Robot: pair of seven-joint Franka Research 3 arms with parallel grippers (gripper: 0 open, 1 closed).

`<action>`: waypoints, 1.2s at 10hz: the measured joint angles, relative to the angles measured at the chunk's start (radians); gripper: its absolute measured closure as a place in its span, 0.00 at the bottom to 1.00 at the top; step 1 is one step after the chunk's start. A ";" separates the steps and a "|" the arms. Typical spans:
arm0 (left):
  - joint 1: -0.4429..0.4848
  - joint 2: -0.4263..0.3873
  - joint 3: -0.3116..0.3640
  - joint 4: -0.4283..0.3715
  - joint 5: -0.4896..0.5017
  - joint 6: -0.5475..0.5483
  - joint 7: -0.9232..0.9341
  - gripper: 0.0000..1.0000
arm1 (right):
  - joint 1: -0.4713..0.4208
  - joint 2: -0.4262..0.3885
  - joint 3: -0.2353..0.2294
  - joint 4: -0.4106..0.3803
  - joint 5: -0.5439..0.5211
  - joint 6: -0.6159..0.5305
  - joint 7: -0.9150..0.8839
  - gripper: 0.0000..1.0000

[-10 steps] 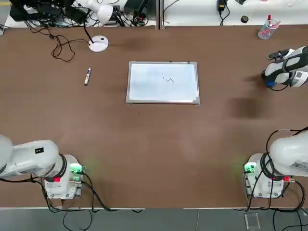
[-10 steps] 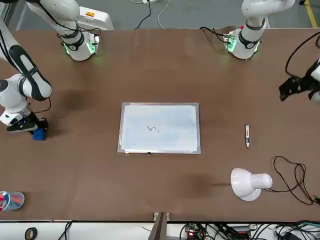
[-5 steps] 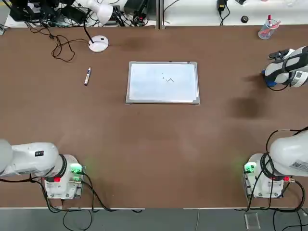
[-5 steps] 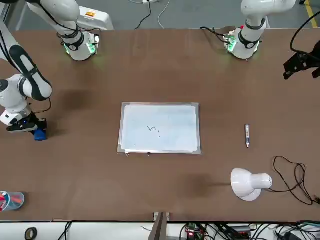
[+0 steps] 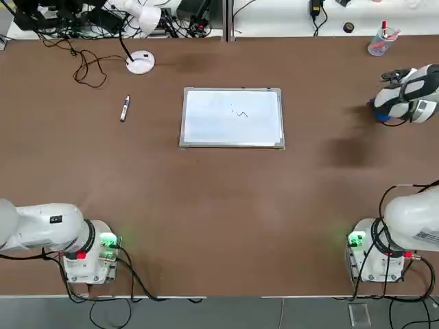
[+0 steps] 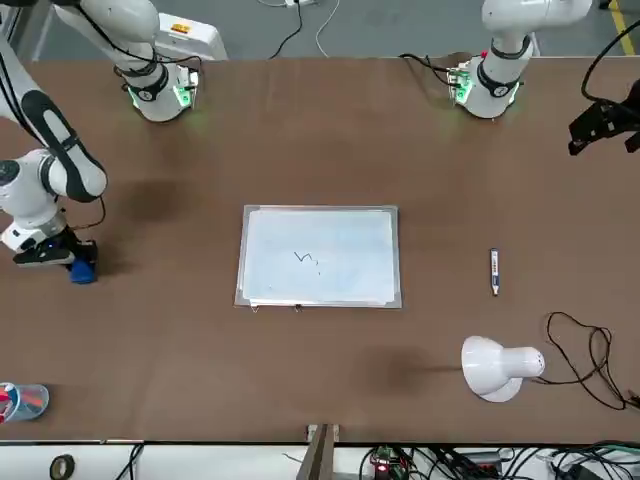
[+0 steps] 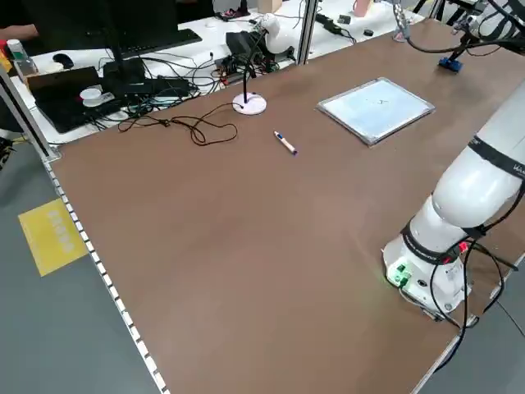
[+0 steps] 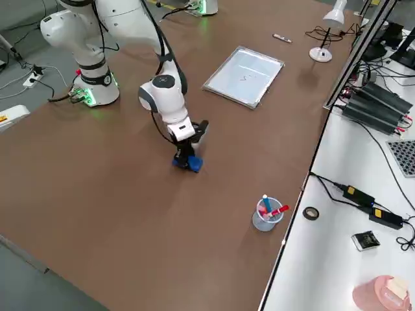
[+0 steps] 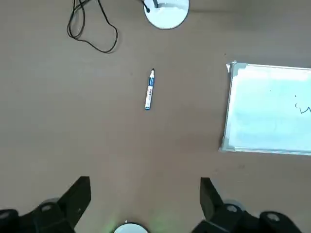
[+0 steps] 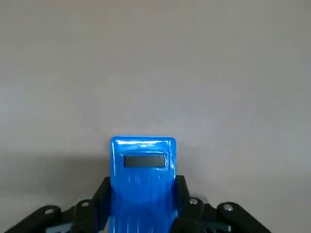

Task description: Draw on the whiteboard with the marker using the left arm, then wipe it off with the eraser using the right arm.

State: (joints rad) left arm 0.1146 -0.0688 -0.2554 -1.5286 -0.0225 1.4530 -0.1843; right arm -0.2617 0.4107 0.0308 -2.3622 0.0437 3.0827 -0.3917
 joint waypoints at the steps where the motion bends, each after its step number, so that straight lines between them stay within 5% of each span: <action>1: 0.000 0.003 0.001 -0.001 0.000 0.000 0.000 0.00 | 0.013 -0.004 0.011 0.007 0.000 -0.011 0.047 0.44; 12: 0.000 0.024 0.003 -0.002 0.000 0.009 0.000 0.00 | 0.378 -0.073 0.051 0.209 0.000 -0.250 0.655 0.44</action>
State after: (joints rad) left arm 0.1150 -0.0444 -0.2519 -1.5305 -0.0226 1.4621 -0.1842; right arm 0.1163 0.3378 0.0820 -2.1533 0.0439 2.8323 0.2636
